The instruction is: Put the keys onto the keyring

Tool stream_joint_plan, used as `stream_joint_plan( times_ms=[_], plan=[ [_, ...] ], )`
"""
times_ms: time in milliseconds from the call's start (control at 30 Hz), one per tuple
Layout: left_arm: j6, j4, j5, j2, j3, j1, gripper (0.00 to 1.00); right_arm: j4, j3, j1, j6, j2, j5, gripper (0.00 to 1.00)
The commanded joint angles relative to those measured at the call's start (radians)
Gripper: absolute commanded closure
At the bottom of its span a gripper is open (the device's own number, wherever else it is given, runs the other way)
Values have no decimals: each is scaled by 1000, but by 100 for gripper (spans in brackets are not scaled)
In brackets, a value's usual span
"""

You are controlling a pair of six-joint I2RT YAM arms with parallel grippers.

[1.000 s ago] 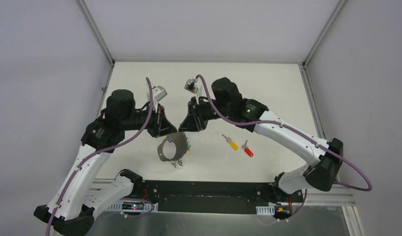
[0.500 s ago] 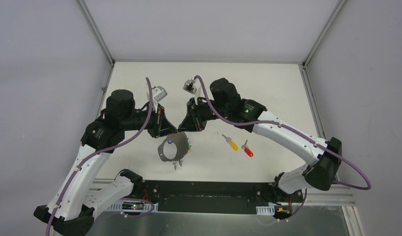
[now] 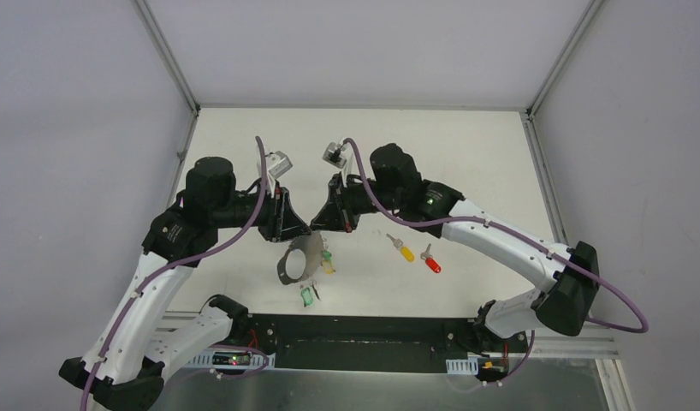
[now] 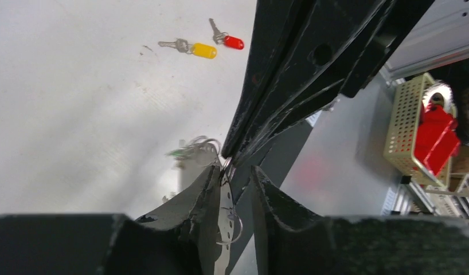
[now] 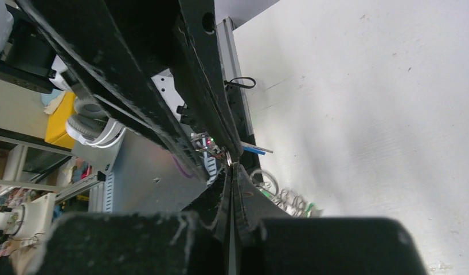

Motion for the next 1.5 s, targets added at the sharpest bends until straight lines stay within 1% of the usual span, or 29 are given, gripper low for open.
stream_joint_plan(
  times_ms=[0,133,200,300,433,533,667,733,867,900,1000,1167,1233,1333,1400,1467],
  plan=[
    [-47,134,97,-18,0,-9,67,239,-124,4,24,-103,63,100],
    [-68,194,101,-44,-12,-9,54,323,-223,2,21,-184,112,100],
    [-81,240,99,-71,-36,-9,50,345,-258,2,16,-213,121,100],
    [-88,321,98,-125,-91,-9,47,413,-313,2,15,-254,117,100],
    [-85,437,117,-207,-187,-9,45,506,-384,2,-1,-303,92,100],
    [-72,558,168,-269,-262,-9,45,540,-418,2,-39,-332,54,100],
    [-1,687,250,-351,-334,-9,46,552,-433,2,-132,-362,-21,100],
    [44,708,273,-381,-355,-9,46,549,-438,2,-186,-378,-54,100],
    [110,733,313,-416,-382,-9,46,554,-461,5,-377,-417,-142,100],
    [145,740,324,-420,-387,-9,46,559,-469,4,-416,-428,-157,100],
    [188,750,347,-427,-397,-9,47,558,-492,5,-536,-457,-175,100],
    [221,778,397,-400,-398,-9,53,553,-518,9,-686,-483,-217,100],
    [222,792,415,-384,-397,-9,57,584,-537,12,-717,-486,-222,100],
    [181,843,417,-360,-400,-10,59,635,-561,17,-726,-486,-221,100],
    [156,870,396,-351,-402,-13,62,666,-562,18,-688,-481,-205,100],
    [134,878,356,-350,-404,-17,63,705,-563,19,-624,-473,-172,100]
  ],
)
